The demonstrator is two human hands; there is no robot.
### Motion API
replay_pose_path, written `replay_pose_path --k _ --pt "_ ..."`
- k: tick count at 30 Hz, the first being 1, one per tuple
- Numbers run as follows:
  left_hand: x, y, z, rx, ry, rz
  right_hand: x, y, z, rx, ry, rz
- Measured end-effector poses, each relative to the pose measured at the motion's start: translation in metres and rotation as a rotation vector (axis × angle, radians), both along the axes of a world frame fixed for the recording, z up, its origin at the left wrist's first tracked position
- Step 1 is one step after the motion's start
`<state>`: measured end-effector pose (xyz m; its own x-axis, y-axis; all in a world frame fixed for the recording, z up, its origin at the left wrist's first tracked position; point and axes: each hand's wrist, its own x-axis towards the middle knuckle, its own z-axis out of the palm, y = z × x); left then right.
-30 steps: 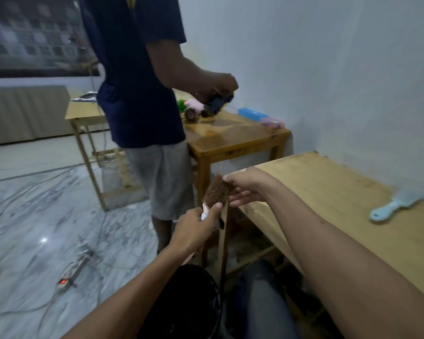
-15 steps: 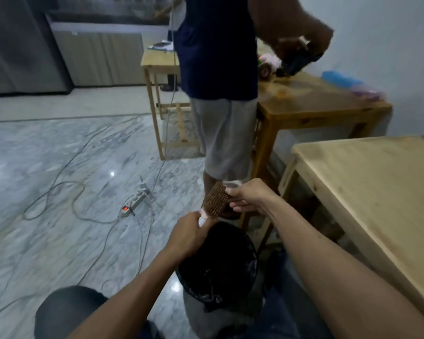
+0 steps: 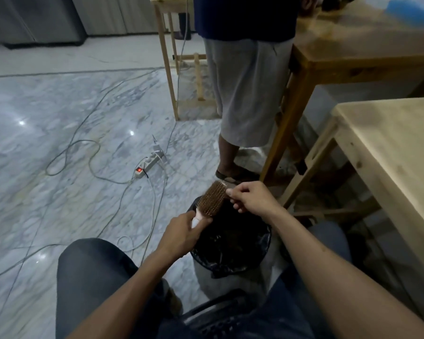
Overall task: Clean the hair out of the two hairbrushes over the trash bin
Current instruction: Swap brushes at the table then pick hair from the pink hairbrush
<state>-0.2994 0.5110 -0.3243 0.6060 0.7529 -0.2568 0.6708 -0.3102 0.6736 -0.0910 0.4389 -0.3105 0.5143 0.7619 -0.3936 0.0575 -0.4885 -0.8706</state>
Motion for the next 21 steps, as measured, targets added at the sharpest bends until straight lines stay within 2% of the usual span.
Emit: replay_pose_path --k 8,17,21 --pt "0.03 0.012 -0.001 -0.013 0.027 -0.054 0.014 -0.001 -0.019 0.004 -0.113 -0.003" --pt "0.026 0.01 -0.012 -0.053 0.032 -0.066 0.012 -0.008 -0.021 0.002 -0.055 -0.047" --pt "0.016 0.007 -0.014 -0.075 0.035 -0.059 0.018 -0.012 -0.016 -0.064 0.024 -0.185"
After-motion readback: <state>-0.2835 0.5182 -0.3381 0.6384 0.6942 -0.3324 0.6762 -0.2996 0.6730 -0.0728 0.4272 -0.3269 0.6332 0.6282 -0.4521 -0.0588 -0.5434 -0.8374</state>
